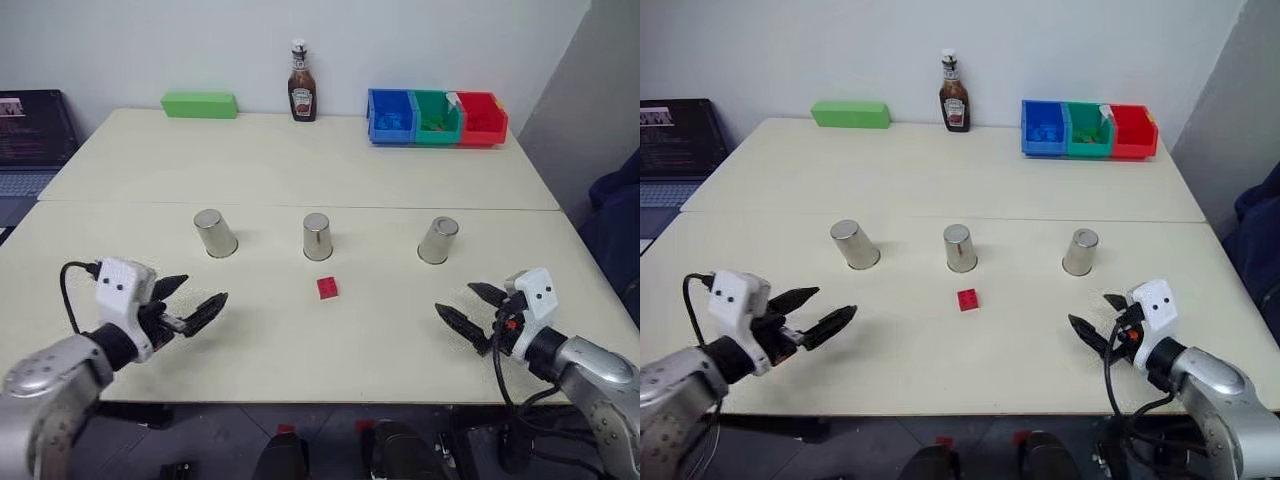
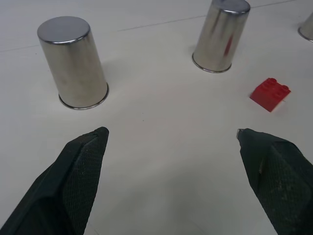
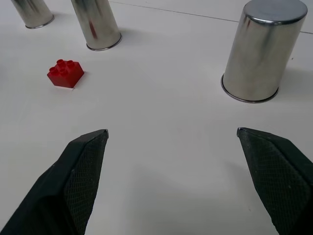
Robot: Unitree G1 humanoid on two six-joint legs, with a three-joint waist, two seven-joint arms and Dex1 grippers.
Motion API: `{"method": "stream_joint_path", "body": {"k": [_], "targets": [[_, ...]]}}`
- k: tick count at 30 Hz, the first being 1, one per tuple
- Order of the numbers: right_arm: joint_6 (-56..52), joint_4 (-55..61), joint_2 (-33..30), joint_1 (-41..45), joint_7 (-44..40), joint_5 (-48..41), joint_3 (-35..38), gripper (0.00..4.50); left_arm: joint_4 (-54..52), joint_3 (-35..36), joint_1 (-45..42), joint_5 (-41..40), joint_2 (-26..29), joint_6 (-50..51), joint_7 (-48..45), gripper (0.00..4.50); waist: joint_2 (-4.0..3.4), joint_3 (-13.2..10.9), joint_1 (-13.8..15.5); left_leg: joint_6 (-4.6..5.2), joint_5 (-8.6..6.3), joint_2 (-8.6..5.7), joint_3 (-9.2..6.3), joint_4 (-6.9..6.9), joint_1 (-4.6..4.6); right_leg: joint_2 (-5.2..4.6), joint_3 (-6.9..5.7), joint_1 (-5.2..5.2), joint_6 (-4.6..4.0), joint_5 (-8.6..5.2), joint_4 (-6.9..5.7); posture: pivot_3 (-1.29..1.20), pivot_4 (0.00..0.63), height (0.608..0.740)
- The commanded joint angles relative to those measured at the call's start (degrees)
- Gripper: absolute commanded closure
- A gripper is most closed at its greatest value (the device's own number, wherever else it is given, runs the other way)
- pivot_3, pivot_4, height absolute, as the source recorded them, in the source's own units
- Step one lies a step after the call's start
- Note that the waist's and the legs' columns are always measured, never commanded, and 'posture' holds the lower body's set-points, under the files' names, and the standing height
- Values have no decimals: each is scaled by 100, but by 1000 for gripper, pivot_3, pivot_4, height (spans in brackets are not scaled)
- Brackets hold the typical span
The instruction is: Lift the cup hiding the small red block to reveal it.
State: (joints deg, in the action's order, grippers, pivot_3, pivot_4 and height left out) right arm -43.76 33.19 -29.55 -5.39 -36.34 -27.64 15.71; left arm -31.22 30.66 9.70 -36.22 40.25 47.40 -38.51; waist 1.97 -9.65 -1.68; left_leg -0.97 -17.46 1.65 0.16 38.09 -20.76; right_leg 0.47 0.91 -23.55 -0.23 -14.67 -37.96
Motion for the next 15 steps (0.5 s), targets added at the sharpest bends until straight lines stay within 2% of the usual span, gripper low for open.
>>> {"method": "stream_joint_path", "body": {"k": [1,6,15], "targets": [[253,-29,-104,121,-109,-144,69,14,-98,91,-39,-272,137,101,-85,0,0,0,1,0,0,0,0,0,0,0,0,0,0,0,0,0,150,740],[553,-112,-296,47,-229,-62,-20,14,41,88,-171,-210,229,70,49,0,-1,0,3,-1,0,1,-3,-1,0,0,-2,0,0,0,-3,0,150,740],[887,-275,-228,1,-74,-75,10,14,331,3,-341,-52,145,-358,91,0,-2,-1,6,-1,1,1,-1,0,0,0,0,0,0,0,-2,0,150,740]]}}
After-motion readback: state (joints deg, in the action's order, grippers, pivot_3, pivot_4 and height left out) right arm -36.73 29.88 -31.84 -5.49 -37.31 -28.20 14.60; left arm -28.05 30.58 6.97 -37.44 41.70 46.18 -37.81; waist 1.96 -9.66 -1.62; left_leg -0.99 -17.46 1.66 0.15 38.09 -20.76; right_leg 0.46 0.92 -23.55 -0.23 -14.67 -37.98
